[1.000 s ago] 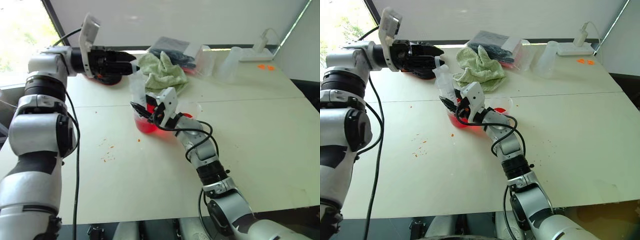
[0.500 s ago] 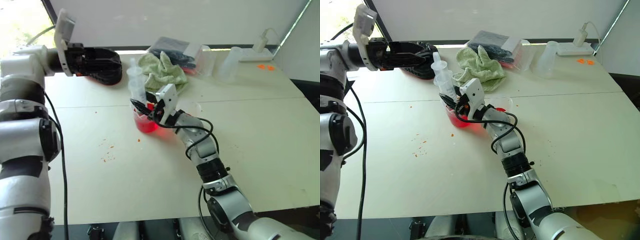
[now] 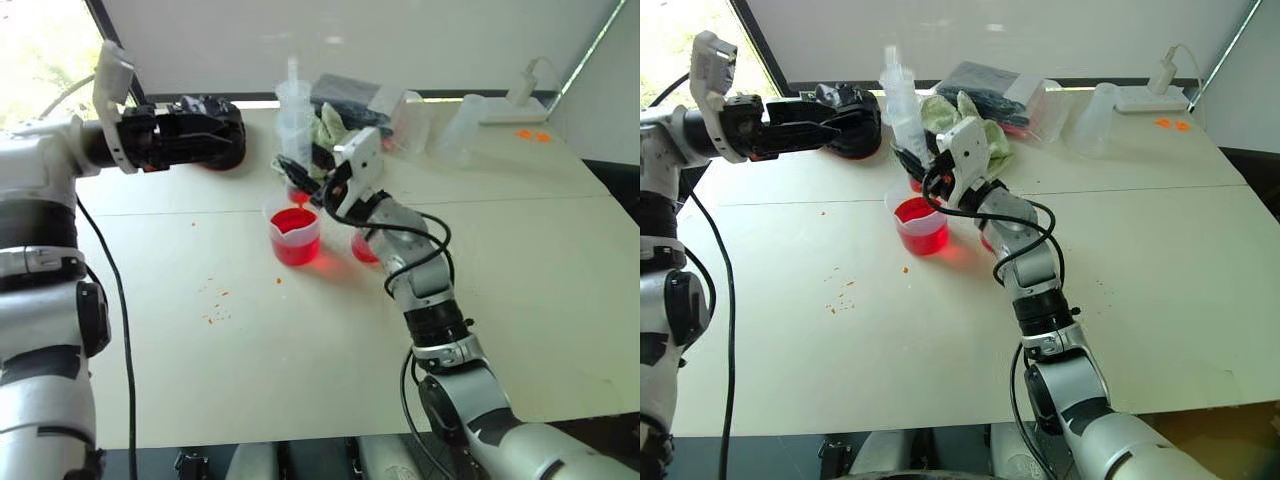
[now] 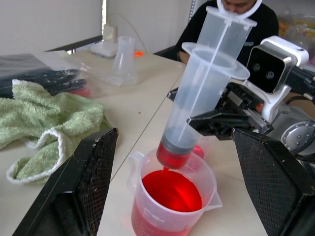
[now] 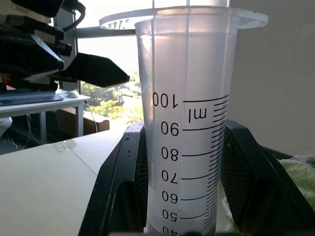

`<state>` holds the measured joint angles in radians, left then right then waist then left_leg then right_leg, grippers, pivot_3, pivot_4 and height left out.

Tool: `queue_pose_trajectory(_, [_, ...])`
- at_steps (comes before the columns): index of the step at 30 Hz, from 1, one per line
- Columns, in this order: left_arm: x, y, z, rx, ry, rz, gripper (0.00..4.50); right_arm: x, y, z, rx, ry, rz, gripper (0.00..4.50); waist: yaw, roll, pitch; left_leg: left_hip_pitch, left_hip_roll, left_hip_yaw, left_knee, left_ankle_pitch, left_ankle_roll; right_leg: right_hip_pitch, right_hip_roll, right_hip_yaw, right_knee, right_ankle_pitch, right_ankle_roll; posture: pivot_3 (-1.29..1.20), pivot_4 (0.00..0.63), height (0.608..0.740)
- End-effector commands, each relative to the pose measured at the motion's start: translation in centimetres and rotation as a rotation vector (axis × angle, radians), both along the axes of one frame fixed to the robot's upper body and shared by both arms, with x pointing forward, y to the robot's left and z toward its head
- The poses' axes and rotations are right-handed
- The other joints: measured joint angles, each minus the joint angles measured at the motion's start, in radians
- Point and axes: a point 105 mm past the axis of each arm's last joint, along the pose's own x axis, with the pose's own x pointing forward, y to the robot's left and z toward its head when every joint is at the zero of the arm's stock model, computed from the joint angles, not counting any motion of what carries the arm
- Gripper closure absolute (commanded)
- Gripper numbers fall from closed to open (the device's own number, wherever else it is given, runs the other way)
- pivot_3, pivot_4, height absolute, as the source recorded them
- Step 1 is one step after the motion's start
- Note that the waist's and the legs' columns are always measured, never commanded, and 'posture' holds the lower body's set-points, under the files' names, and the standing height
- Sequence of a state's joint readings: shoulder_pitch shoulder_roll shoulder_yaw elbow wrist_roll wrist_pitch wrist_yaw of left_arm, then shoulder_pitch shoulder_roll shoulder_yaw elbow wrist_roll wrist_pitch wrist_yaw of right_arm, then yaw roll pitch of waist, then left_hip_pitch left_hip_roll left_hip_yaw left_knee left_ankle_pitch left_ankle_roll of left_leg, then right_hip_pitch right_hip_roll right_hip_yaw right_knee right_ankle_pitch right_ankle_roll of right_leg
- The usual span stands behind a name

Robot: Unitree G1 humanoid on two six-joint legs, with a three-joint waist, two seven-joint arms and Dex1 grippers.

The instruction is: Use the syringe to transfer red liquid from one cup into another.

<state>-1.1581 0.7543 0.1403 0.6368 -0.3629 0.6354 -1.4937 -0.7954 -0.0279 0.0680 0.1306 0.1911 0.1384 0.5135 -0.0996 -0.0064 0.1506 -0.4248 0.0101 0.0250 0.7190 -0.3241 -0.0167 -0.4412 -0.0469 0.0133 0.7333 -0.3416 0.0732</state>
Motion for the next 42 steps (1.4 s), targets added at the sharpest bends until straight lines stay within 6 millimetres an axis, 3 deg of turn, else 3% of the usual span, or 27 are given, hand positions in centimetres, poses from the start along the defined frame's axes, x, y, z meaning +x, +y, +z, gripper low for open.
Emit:
queue_pose_trajectory(1, [-0.5, -0.4, 1.3, -0.037, -0.058, -0.013, 0.63, -0.8, -0.5, 2.9, 0.056, -0.073, -0.007, 3.07, 0.0, 0.0, 0.0, 0.0, 0.0, 0.0, 0.0, 0.0, 0.0, 0.0, 0.0, 0.0, 0.0, 0.0, 0.0, 0.0, 0.15, 0.711])
queue_pose_trajectory(8, [-0.4, -1.2, 0.9, -0.051, -0.058, -0.033, 0.63, -1.6, 0.2, 2.0, 0.048, -0.026, 0.027, 3.07, -0.003, 0.0, 0.0, 0.0, 0.0, 0.0, 0.0, 0.0, 0.0, 0.0, 0.0, 0.0, 0.0, 0.0, 0.0, 0.0, 0.15, 0.711])
queue_pose_trajectory(18, [-0.2, -1.7, 0.9, -0.06, -0.058, -0.044, 0.63, -1.8, -0.6, 2.7, 0.036, -0.032, 0.007, 3.07, 0.002, 0.0, 0.0, 0.0, 0.0, 0.0, 0.0, 0.0, 0.0, 0.0, 0.0, 0.0, 0.0, 0.0, 0.0, 0.0, 0.15, 0.711])
queue_pose_trajectory(20, [-0.1, -1.9, 0.9, -0.059, -0.059, -0.05, 0.63, -1.9, -1.2, 3.2, 0.036, -0.042, -0.008, 3.07, 0.002, 0.0, 0.0, 0.0, 0.0, 0.0, 0.0, 0.0, 0.0, 0.0, 0.0, 0.0, 0.0, 0.0, 0.0, 0.0, 0.15, 0.711])
queue_pose_trajectory(27, [0.5, -3.3, 1.0, -0.066, -0.061, -0.096, 0.63, -1.9, -7.0, 5.8, 0.048, -0.084, -0.186, 3.07, 0.008, 0.0, 0.0, -0.001, -0.001, 0.0, 0.001, 0.0, 0.0, 0.0, -0.001, 0.0, 0.0, 0.0, 0.0, 0.0, 0.15, 0.711])
queue_pose_trajectory(32, [1.0, -4.7, 0.9, -0.068, -0.061, -0.143, 0.63, -2.3, -10.1, 5.9, 0.037, -0.072, -0.294, 3.07, 0.006, 0.0, 0.0, -0.001, -0.001, 0.0, 0.0, 0.0, 0.0, 0.0, -0.001, 0.0, 0.0, 0.0, 0.0, 0.0, 0.15, 0.711])
queue_pose_trajectory(42, [1.6, -8.9, 2.5, -0.038, -0.121, -0.261, 0.63, -2.9, -10.7, 2.6, 0.013, 0.018, -0.345, 3.07, 0.014, 0.0, 0.0, -0.001, -0.002, 0.001, 0.0, 0.0, 0.0, 0.0, 0.0, 0.001, -0.001, 0.0, 0.0, 0.0, 0.15, 0.711])
